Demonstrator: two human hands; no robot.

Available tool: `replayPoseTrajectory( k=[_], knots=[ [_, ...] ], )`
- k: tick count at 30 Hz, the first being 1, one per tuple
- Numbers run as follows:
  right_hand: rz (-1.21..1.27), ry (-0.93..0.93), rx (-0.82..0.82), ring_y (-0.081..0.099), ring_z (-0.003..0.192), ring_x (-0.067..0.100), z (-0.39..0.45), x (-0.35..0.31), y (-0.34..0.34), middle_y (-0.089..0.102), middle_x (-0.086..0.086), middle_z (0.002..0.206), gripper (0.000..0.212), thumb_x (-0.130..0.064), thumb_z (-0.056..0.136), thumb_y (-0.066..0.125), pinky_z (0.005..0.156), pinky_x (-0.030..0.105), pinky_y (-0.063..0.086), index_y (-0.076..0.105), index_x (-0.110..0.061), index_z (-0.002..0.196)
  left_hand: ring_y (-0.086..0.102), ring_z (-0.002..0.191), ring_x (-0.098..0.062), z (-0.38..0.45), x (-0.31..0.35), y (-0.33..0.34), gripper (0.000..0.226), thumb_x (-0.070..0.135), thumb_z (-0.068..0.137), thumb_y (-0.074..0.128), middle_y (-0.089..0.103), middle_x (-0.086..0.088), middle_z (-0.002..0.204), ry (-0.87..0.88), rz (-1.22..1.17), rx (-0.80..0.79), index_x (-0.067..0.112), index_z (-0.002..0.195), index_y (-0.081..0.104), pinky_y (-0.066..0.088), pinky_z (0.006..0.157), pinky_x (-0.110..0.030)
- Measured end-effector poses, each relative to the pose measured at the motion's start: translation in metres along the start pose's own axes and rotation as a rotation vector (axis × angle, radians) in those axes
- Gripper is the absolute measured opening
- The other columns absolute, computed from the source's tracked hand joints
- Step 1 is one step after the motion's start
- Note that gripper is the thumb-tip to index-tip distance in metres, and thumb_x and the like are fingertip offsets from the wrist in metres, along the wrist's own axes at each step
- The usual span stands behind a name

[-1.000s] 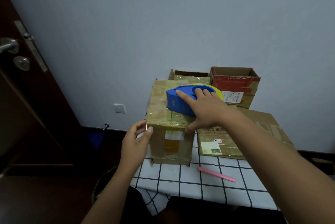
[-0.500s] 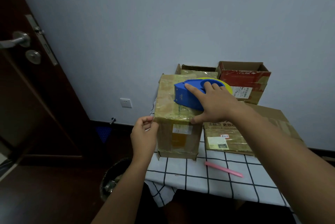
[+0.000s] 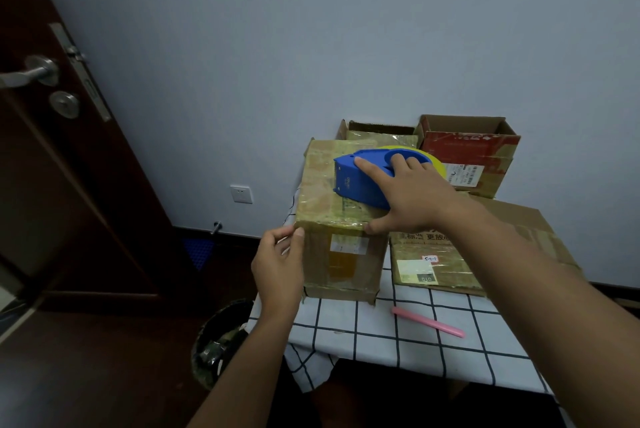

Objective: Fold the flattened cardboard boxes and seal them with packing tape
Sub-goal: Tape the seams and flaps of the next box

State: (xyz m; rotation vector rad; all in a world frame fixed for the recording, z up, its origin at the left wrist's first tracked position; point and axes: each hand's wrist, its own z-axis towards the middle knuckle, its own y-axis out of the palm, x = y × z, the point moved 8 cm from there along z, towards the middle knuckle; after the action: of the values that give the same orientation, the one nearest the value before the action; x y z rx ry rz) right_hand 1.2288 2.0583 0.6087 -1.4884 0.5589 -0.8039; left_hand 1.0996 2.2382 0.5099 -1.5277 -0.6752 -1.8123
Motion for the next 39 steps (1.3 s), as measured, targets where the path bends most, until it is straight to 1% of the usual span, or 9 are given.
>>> replayPoseTrajectory(
  k=[6, 9, 12, 16, 19, 22, 32, 36, 39],
  knots=[
    [-0.016, 0.002, -0.003, 0.038, 0.125, 0.033, 0.000, 0.000, -0.001, 0.029, 0.016, 0.145, 0.112, -0.078, 0.076, 0.057, 0.106, 0.044, 0.031, -0.013, -0.038, 0.154, 0.047, 0.128, -0.008, -0.026, 0.001, 0.019, 0.044, 0.009, 0.098, 0.051, 0.047, 0.000, 0.144, 0.149, 0.218, -0.057, 0.012, 0.141, 0.048, 0.036, 0.088, 0.002],
    [-0.023, 0.002, -0.001, 0.037, 0.125, 0.034, -0.001, -0.002, -0.001, 0.029, 0.017, 0.145, 0.112, -0.079, 0.075, 0.056, 0.106, 0.044, 0.031, -0.013, -0.039, 0.154, 0.022, 0.145, -0.015, -0.042, -0.005, 0.040, 0.072, 0.012, 0.097, 0.047, 0.006, 0.001, 0.162, 0.228, 0.451, -0.195, 0.013, 0.156, 0.006, 0.035, 0.107, -0.018],
    [-0.020, 0.005, 0.000, 0.038, 0.125, 0.034, -0.001, -0.003, -0.002, 0.029, 0.017, 0.145, 0.111, -0.079, 0.076, 0.055, 0.106, 0.044, 0.031, -0.011, -0.039, 0.155, 0.018, 0.146, -0.026, -0.045, -0.006, 0.048, 0.083, 0.019, 0.095, 0.049, -0.001, -0.011, 0.161, 0.237, 0.729, -0.201, 0.007, 0.154, -0.007, 0.033, 0.115, -0.038],
    [-0.012, 0.009, 0.000, 0.037, 0.126, 0.034, -0.002, -0.001, -0.002, 0.030, 0.016, 0.145, 0.108, -0.078, 0.077, 0.053, 0.107, 0.044, 0.031, -0.012, -0.039, 0.155, 0.031, 0.139, -0.018, -0.038, 0.002, 0.038, 0.055, 0.022, 0.102, 0.040, 0.024, -0.007, 0.155, 0.265, 0.535, -0.182, 0.008, 0.152, 0.022, 0.036, 0.110, -0.029],
    [-0.010, -0.001, 0.004, 0.036, 0.127, 0.034, -0.002, -0.002, -0.002, 0.029, 0.016, 0.146, 0.107, -0.078, 0.079, 0.052, 0.107, 0.045, 0.031, -0.012, -0.038, 0.155, 0.055, 0.106, -0.010, -0.016, 0.005, 0.014, 0.026, 0.024, 0.102, 0.045, 0.056, 0.000, 0.119, 0.229, 0.314, -0.085, 0.013, 0.124, 0.054, 0.044, 0.082, -0.011],
    [-0.011, -0.007, 0.008, 0.036, 0.127, 0.035, -0.001, -0.003, -0.002, 0.029, 0.016, 0.146, 0.106, -0.078, 0.079, 0.051, 0.107, 0.045, 0.030, -0.011, -0.038, 0.155, 0.058, 0.084, -0.003, 0.006, 0.007, 0.007, 0.008, 0.023, 0.097, 0.057, 0.062, 0.003, 0.094, 0.184, 0.270, -0.075, 0.020, 0.105, 0.055, 0.044, 0.068, -0.005],
    [-0.006, -0.021, 0.001, 0.037, 0.127, 0.032, -0.002, 0.000, -0.001, 0.029, 0.015, 0.146, 0.112, -0.078, 0.077, 0.058, 0.107, 0.042, 0.031, -0.014, -0.039, 0.154, 0.058, 0.076, -0.009, 0.024, 0.005, 0.011, 0.007, 0.021, 0.094, 0.062, 0.063, 0.002, 0.084, 0.269, 0.360, -0.194, 0.020, 0.090, 0.057, 0.040, 0.062, -0.008],
    [-0.011, -0.037, -0.038, 0.036, 0.124, 0.032, -0.003, 0.001, -0.001, 0.028, 0.015, 0.143, 0.123, -0.069, 0.073, 0.071, 0.105, 0.042, 0.030, -0.016, -0.038, 0.154, 0.059, 0.077, -0.010, 0.021, 0.017, 0.015, 0.026, 0.020, 0.097, 0.056, 0.058, 0.010, 0.081, 0.315, 0.437, -0.280, 0.032, 0.119, 0.050, 0.040, 0.062, -0.014],
    [-0.039, -0.041, -0.021, 0.037, 0.124, 0.032, -0.004, 0.000, -0.002, 0.029, 0.016, 0.143, 0.121, -0.066, 0.075, 0.071, 0.104, 0.042, 0.031, -0.016, -0.036, 0.154, 0.059, 0.092, -0.014, 0.019, 0.024, 0.022, 0.031, 0.019, 0.100, 0.050, 0.060, 0.005, 0.106, 0.450, 0.611, -0.330, 0.028, 0.129, 0.057, 0.043, 0.070, -0.023]
  ],
)
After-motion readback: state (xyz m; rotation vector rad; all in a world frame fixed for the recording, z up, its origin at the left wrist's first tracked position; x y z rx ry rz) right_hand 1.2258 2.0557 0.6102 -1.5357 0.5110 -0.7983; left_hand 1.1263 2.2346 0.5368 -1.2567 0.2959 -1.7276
